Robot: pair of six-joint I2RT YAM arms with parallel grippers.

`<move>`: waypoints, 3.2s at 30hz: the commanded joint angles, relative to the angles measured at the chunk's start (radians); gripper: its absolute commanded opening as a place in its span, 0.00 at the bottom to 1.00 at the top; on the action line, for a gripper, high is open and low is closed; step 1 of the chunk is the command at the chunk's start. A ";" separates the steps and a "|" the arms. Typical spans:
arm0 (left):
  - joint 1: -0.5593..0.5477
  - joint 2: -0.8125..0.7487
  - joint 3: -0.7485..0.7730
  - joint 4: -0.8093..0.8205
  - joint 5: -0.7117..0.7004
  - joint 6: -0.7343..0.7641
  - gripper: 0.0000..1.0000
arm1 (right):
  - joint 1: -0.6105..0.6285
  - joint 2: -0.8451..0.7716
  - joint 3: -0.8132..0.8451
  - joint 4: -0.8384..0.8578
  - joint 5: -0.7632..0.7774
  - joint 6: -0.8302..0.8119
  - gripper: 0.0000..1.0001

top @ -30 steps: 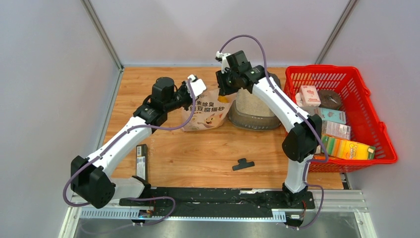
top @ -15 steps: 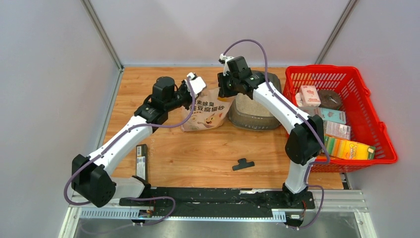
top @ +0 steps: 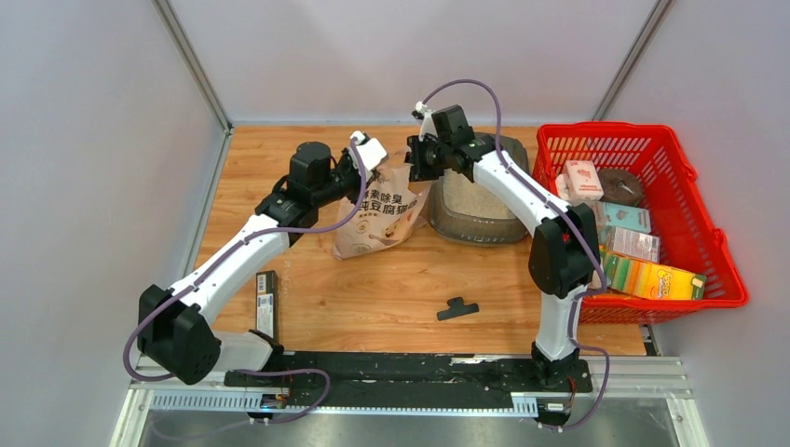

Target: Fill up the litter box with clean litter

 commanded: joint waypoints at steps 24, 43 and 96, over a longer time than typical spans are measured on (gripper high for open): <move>-0.011 -0.110 0.123 0.101 0.057 0.176 0.00 | -0.212 -0.050 -0.076 0.210 -0.732 0.443 0.00; -0.011 -0.153 0.077 0.026 0.032 0.330 0.00 | -0.425 -0.127 -0.127 0.173 -0.804 0.360 0.00; -0.011 -0.045 0.152 0.017 0.031 0.337 0.00 | -0.844 -0.110 -0.014 0.448 -0.922 0.628 0.00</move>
